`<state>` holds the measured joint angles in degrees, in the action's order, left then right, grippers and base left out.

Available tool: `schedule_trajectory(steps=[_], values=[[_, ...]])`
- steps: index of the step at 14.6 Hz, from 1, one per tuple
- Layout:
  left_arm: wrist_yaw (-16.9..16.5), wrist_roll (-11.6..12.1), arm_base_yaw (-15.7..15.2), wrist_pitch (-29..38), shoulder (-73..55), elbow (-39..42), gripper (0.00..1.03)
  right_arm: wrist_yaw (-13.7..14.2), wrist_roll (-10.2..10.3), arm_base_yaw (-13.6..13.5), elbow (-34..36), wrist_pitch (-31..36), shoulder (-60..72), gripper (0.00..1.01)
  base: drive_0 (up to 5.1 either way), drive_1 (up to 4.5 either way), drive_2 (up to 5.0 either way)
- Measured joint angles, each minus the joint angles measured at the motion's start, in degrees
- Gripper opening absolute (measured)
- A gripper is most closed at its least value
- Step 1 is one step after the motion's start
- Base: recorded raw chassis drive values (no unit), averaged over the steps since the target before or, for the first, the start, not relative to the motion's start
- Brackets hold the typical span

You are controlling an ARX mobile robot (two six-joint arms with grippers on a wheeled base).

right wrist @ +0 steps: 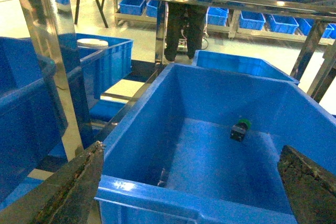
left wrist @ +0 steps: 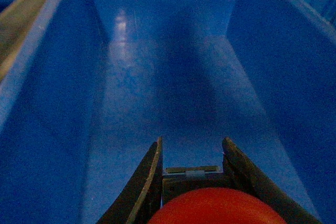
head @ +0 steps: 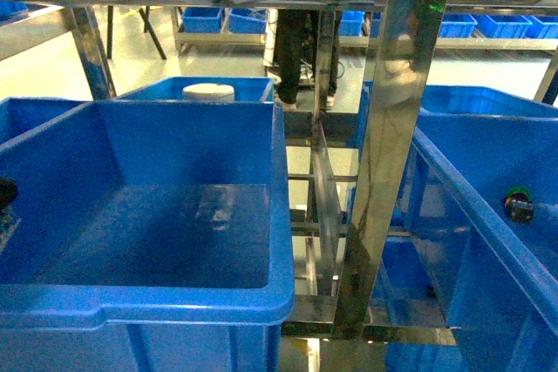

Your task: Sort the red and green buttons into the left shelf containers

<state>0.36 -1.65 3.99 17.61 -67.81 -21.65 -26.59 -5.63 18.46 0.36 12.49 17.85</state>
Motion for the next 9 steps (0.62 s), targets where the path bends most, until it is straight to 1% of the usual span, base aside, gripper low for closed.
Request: schedule_trajectory(steps=[2, 6, 9], values=[[-1.6, 0.0, -1.0, -0.8, -6.8, -0.9, 0.29, 0.0, 0.0, 0.0, 0.0, 0.0, 0.0, 0.98, 0.0, 0.00, 0.0], [-5.8, 0.8, -3.3, -0.9, -19.3, -9.6, 0.29, 0.0, 0.0, 0.0, 0.0, 0.0, 0.0, 0.98, 0.0, 0.00, 0.0], [-6.8, 0.8, -3.9, -1.8, -21.8, -15.8, 0.29, 0.0, 0.0, 0.0, 0.0, 0.0, 0.0, 0.98, 0.0, 0.00, 0.0]])
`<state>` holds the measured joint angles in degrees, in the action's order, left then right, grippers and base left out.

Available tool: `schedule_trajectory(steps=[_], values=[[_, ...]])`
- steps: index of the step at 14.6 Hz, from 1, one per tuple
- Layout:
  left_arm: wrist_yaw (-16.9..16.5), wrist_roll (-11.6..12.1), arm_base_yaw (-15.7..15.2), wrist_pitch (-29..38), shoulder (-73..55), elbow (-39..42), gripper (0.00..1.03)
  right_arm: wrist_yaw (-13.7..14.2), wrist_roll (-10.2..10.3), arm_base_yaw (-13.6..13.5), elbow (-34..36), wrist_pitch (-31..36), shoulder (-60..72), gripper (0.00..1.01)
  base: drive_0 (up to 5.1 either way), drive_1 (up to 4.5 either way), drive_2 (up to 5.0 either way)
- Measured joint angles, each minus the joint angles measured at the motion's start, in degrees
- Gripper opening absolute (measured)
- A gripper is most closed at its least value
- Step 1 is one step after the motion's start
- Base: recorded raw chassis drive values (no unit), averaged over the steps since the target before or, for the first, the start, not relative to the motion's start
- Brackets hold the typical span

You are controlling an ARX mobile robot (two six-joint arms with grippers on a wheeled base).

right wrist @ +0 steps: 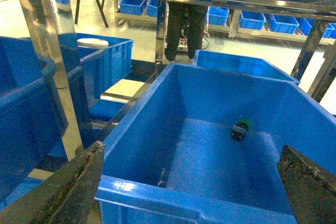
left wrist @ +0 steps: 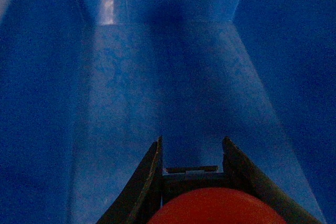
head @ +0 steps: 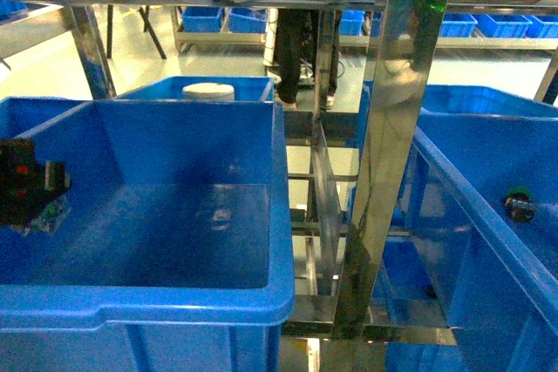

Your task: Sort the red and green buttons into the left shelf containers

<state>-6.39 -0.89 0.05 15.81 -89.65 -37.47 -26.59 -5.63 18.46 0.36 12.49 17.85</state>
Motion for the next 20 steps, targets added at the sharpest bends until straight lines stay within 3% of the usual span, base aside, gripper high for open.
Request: schedule_trajectory(steps=[4, 5, 6, 7, 10, 13, 17, 20], values=[[-1.2, 0.0, 1.7, -4.3, -10.8, -10.1, 0.29, 0.0, 0.0, 0.0, 0.0, 0.0, 0.0, 0.98, 0.0, 0.00, 0.0], [-0.9, 0.7, 2.1, -4.4, -14.1, -12.3, 0.29, 0.0, 0.0, 0.0, 0.0, 0.0, 0.0, 0.98, 0.0, 0.00, 0.0], [-1.0, 3.0, 2.1, -7.0, -21.1, -18.8, 0.29, 0.0, 0.0, 0.0, 0.0, 0.0, 0.0, 0.98, 0.0, 0.00, 0.0], [-1.4, 5.8, 0.9, -13.2, -29.5, -29.7, 0.29, 0.0, 0.0, 0.0, 0.0, 0.0, 0.0, 0.98, 0.0, 0.00, 0.0], [-1.7, 6.0, 0.1, -14.1, -30.7, -31.5, 0.31, 0.0, 0.0, 0.0, 0.0, 0.0, 0.0, 0.98, 0.0, 0.00, 0.0], [-1.8, 6.1, 0.1, -12.2, -31.2, -31.1, 0.67, 0.0, 0.0, 0.0, 0.0, 0.0, 0.0, 0.98, 0.0, 0.00, 0.0], [-2.6, 5.7, 0.2, -9.6, -28.3, -26.7, 0.99, 0.0, 0.0, 0.0, 0.0, 0.0, 0.0, 0.98, 0.0, 0.00, 0.0], [-3.0, 3.9, 0.3, -4.4, -21.9, -20.1, 0.98, 0.0, 0.0, 0.0, 0.0, 0.0, 0.0, 0.98, 0.0, 0.00, 0.0]])
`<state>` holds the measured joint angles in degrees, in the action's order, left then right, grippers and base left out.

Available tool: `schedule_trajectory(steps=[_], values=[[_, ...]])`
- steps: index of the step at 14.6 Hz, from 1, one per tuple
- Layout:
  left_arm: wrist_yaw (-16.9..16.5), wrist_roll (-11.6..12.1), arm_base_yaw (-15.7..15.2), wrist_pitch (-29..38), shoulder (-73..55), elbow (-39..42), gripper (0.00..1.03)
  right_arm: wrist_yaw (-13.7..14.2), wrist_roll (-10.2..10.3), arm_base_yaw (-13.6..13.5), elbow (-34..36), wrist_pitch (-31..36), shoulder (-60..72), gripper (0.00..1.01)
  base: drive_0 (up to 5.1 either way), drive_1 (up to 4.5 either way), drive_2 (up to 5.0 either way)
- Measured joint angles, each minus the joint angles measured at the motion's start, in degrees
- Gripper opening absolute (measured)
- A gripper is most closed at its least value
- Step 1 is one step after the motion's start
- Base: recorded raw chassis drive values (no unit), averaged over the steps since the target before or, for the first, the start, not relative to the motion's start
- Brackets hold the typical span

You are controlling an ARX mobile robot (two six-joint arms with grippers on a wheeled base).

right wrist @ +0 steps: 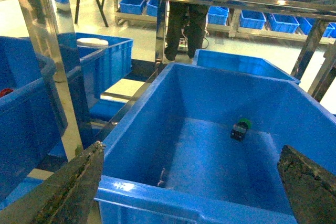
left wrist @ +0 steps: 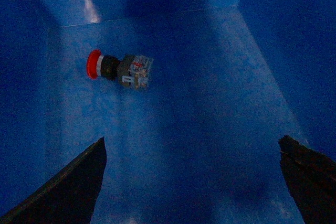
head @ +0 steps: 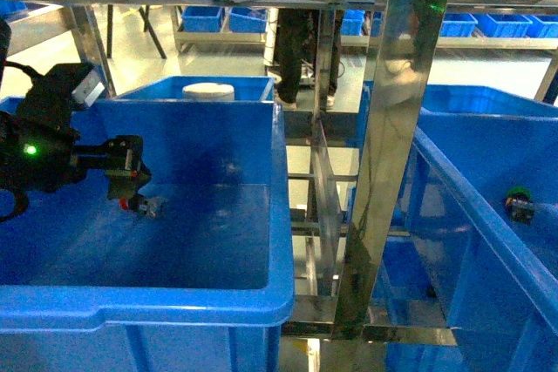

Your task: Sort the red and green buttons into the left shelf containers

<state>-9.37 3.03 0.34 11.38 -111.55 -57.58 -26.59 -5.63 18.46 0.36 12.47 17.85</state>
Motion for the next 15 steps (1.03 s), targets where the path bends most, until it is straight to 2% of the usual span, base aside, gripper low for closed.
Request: schedule_trajectory(steps=[7, 9, 11, 13, 15], values=[[-1.8, -6.0, -2.7, 3.7, 17.4, 17.3, 0.98, 0.0, 0.0, 0.0, 0.0, 0.0, 0.0, 0.98, 0.0, 0.00, 0.0], [-3.6, -7.6, -2.1, 4.5, 21.6, 20.3, 0.98, 0.0, 0.0, 0.0, 0.0, 0.0, 0.0, 0.98, 0.0, 0.00, 0.0], [-3.5, -8.8, -1.8, 6.2, 27.9, 24.6, 0.98, 0.0, 0.0, 0.0, 0.0, 0.0, 0.0, 0.98, 0.0, 0.00, 0.0], [-4.2, -8.6, -3.4, 8.4, 34.4, 29.9, 0.98, 0.0, 0.0, 0.0, 0.0, 0.0, 0.0, 0.98, 0.0, 0.00, 0.0], [-4.9, -8.2, -5.9, 7.3, 40.8, 33.4, 0.98, 0.0, 0.0, 0.0, 0.0, 0.0, 0.0, 0.98, 0.0, 0.00, 0.0]])
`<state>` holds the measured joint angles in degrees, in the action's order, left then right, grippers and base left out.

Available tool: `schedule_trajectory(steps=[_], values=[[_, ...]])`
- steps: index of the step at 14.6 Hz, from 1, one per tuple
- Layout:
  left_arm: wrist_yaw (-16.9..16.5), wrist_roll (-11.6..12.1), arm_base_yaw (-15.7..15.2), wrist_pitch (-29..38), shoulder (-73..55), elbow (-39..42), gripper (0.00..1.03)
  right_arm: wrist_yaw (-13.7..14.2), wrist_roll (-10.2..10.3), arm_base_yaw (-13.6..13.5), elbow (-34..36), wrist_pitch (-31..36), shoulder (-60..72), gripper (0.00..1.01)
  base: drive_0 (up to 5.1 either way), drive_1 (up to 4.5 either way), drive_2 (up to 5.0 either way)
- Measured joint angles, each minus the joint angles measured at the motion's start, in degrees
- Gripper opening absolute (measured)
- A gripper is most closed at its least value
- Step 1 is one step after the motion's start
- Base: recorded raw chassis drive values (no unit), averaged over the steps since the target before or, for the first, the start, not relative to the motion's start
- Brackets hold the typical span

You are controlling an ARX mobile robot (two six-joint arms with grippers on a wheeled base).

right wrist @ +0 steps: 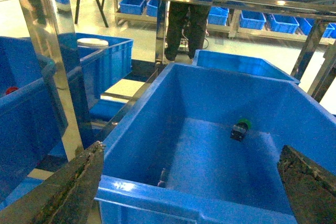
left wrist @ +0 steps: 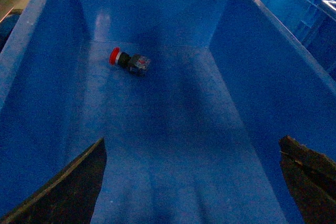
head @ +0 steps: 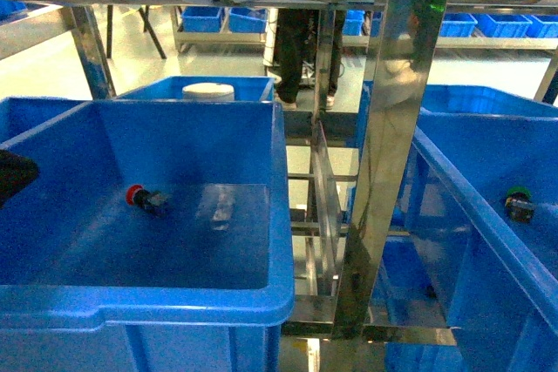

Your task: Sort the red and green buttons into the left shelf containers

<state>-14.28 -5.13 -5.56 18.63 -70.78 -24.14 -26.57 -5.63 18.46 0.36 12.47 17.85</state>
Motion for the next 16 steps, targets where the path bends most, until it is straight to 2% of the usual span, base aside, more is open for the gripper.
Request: schedule_trajectory(steps=[2, 5, 7, 8, 9, 12, 13, 14, 15, 16], values=[[0.4, -1.0, -1.9, -4.4, 7.9, 2.3, 0.98, 0.0, 0.0, 0.0, 0.0, 0.0, 0.0, 0.98, 0.0, 0.00, 0.0], [2.8, -4.1, -0.8, -12.1, 17.7, 3.2, 0.98, 0.0, 0.0, 0.0, 0.0, 0.0, 0.0, 0.98, 0.0, 0.00, 0.0], [5.0, -5.2, 0.0, -15.2, 23.1, 4.5, 0.98, 0.0, 0.0, 0.0, 0.0, 0.0, 0.0, 0.98, 0.0, 0.00, 0.0], [6.5, -6.0, 0.7, -15.5, 26.8, 5.4, 0.98, 0.0, 0.0, 0.0, 0.0, 0.0, 0.0, 0.98, 0.0, 0.00, 0.0], [6.6, -7.0, 0.9, -15.5, 29.0, 6.2, 0.98, 0.0, 0.0, 0.0, 0.0, 0.0, 0.0, 0.98, 0.0, 0.00, 0.0], [6.6, -8.0, 1.1, -15.6, 28.7, 6.3, 0.98, 0.0, 0.0, 0.0, 0.0, 0.1, 0.0, 0.98, 0.0, 0.00, 0.0], [6.6, -8.0, 1.1, -15.6, 28.7, 6.3, 0.98, 5.0, 1.3, -1.0, 0.0, -6.5, -5.7, 0.90, 0.0, 0.00, 0.0], [10.2, -6.1, 2.6, -5.1, 28.6, 9.5, 0.93, 9.2, 2.9, -2.7, 0.0, -10.7, -14.4, 0.81, 0.0, 0.00, 0.0], [13.5, -1.3, 5.5, 6.9, 30.1, 15.4, 0.78, 13.6, 3.9, -5.9, 0.1, -11.1, -18.5, 0.66, 0.0, 0.00, 0.0], [13.5, 1.6, 6.1, 11.4, 32.3, 18.3, 0.65, 16.1, 4.5, -7.7, 0.1, -12.0, -18.5, 0.53, 0.0, 0.00, 0.0]])
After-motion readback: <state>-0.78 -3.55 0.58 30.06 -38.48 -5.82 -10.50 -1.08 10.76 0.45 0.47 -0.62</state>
